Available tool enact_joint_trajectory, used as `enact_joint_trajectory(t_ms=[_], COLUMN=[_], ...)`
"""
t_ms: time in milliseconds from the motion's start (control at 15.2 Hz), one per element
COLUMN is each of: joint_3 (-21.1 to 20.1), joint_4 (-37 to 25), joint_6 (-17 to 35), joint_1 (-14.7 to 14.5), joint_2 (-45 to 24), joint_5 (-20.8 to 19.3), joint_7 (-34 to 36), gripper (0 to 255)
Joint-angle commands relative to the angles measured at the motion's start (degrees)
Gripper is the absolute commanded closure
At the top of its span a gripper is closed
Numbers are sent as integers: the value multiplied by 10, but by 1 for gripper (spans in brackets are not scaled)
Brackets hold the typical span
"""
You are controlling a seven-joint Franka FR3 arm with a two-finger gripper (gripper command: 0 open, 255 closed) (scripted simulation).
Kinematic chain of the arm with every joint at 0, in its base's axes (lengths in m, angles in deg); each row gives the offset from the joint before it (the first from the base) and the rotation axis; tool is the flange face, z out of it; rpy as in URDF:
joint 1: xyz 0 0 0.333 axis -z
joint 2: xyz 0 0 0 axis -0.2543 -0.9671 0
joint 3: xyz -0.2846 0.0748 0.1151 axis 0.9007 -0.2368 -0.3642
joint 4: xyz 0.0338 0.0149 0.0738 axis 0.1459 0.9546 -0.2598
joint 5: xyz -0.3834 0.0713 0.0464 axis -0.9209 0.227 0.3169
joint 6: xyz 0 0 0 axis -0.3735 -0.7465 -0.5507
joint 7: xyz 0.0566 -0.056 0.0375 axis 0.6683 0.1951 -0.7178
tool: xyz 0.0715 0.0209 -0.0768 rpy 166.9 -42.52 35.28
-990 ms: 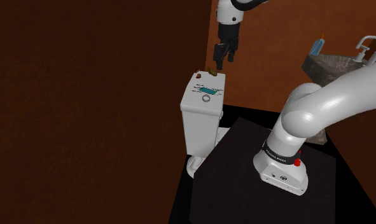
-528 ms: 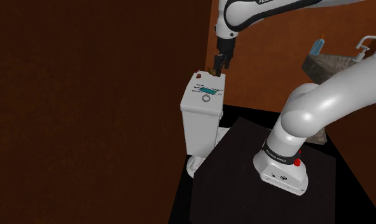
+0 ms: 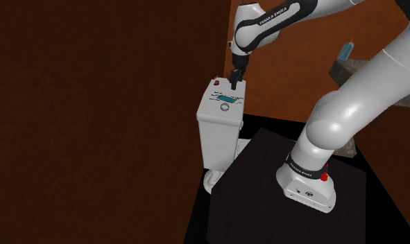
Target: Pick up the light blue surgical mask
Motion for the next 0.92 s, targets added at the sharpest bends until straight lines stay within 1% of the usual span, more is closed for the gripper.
enact_joint_trajectory(t_ms=[0,198,462,660,792,858], joint_3=[18,44,67,66,57,54], joint_4=[-12,-37,-83,-127,-161,-167], joint_6=[35,85,140,169,182,184], joint_1=[-3,-8,-11,0,15,19], joint_2=[-40,-109,-207,-282,-331,-339], joint_5=[7,32,93,152,190,195], joint_7=[-33,-91,-181,-254,-300,-307], gripper=[0,0,0,0,0,0])
